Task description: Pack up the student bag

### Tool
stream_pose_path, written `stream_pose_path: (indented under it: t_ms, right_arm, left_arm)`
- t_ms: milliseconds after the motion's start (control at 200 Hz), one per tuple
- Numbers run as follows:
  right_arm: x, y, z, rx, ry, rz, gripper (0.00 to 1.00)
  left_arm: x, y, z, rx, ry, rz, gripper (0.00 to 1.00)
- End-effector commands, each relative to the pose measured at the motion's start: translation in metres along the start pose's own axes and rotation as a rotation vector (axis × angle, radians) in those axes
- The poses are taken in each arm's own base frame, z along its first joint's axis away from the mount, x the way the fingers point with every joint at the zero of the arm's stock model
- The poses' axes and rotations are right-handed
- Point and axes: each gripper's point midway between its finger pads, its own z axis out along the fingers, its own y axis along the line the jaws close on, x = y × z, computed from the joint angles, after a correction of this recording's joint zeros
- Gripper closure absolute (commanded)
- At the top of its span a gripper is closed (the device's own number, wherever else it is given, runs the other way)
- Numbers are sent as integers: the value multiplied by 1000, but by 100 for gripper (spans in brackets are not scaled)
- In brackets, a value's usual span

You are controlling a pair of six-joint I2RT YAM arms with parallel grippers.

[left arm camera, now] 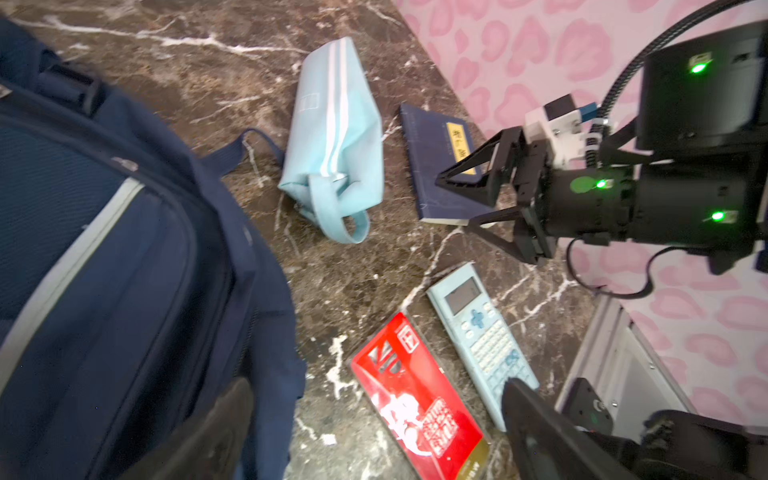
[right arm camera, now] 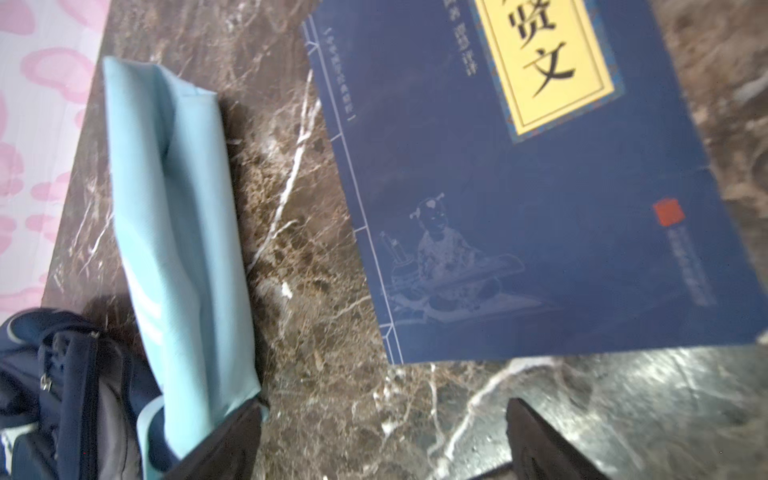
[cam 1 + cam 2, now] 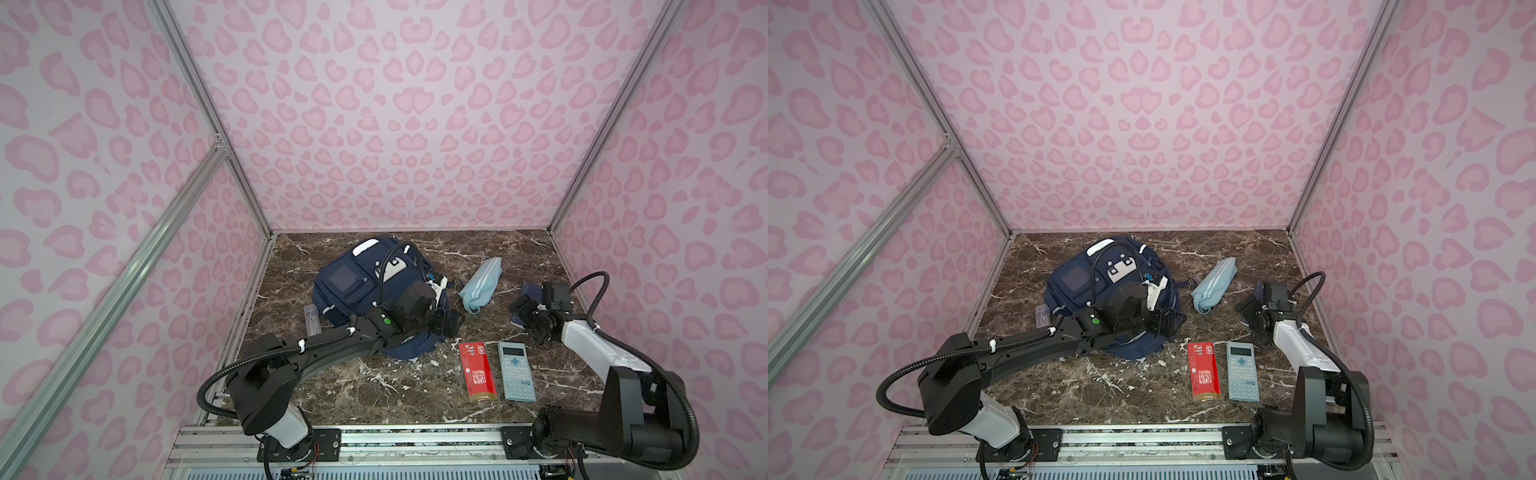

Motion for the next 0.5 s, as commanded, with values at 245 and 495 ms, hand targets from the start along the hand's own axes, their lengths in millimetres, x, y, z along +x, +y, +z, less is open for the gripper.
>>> stream_pose_path:
  t_ms: [245, 495]
  right_arm:
    - [-103, -20, -3, 217, -172, -91, 2]
    - [-147, -28, 49, 275, -106, -102, 15]
  left_arm:
    - [-16, -73, 41, 189, 16, -41, 2]
    - [3, -91, 73, 126, 27, 10, 1]
